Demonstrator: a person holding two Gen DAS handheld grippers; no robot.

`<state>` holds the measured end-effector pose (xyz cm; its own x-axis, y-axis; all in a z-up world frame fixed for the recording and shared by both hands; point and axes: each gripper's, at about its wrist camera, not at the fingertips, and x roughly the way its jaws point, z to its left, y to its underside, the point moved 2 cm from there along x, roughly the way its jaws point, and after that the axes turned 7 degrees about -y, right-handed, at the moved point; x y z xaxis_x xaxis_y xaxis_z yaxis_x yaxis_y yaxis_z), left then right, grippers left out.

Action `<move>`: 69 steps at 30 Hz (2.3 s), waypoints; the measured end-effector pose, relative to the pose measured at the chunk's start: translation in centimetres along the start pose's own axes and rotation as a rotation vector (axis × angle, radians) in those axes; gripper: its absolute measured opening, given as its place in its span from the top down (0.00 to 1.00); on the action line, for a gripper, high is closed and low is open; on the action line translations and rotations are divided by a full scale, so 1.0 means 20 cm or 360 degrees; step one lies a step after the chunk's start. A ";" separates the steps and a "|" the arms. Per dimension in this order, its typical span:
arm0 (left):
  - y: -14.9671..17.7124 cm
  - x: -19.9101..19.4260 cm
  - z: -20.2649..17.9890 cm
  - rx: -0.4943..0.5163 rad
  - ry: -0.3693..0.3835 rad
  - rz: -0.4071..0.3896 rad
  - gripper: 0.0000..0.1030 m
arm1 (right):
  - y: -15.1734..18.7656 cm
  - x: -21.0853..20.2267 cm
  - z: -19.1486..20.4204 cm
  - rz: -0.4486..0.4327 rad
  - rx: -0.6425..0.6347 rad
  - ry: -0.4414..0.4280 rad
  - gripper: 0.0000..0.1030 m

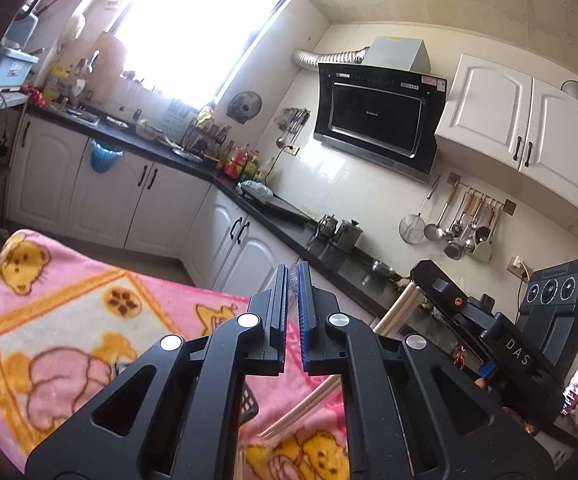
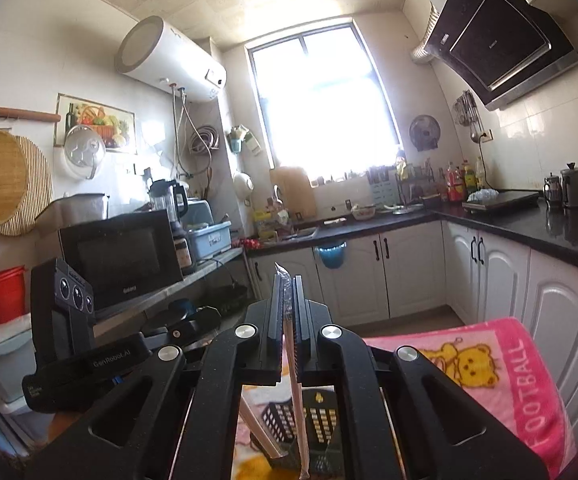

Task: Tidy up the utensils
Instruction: 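Raise the left tool's chopstick above the caddy while the right tool carries its chopstick over, then open the left tool over the caddy while the right tool releases its chopstick inside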

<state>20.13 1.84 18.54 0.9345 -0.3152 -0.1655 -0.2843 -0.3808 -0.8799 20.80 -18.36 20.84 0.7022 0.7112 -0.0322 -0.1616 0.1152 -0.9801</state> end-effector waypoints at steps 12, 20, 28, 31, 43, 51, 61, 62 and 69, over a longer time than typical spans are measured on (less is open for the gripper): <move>-0.04 0.16 0.00 0.0090 -0.0061 -0.0060 0.98 | -0.04 0.14 -0.09 -0.0061 -0.0041 0.0050 0.96; 0.07 0.29 0.04 0.0142 -0.0105 -0.0020 0.98 | 0.07 0.24 -0.17 -0.0021 -0.0078 0.0131 0.96; 0.17 0.34 0.08 0.0160 -0.0110 0.0016 0.98 | 0.19 0.31 -0.22 0.0028 -0.0124 0.0200 0.96; 0.20 0.35 0.09 0.0174 -0.0102 0.0034 0.98 | 0.25 0.33 -0.23 0.0050 -0.0135 0.0226 0.96; 0.31 0.41 0.17 0.0139 -0.0100 0.0172 0.97 | 0.41 0.38 -0.29 0.0154 -0.0031 0.0325 0.95; 0.34 0.41 0.21 0.0134 -0.0110 0.0243 0.97 | 0.47 0.35 -0.31 0.0210 0.0038 0.0384 0.83; 0.34 0.34 0.25 0.0092 -0.0097 0.0298 0.84 | 0.54 0.24 -0.27 0.0292 0.0088 0.0475 0.66; 0.33 0.33 0.25 0.0095 -0.0095 0.0298 0.80 | 0.55 0.22 -0.26 0.0300 0.0096 0.0487 0.63; 0.29 0.26 0.26 0.0065 -0.0084 0.0301 0.59 | 0.60 0.09 -0.25 0.0336 0.0137 0.0538 0.56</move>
<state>24.52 2.55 10.19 0.8753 -0.3316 -0.3519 -0.4481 -0.2829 -0.8481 23.58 -19.07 8.06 0.8336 0.4590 -0.3073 -0.3738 0.0591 -0.9256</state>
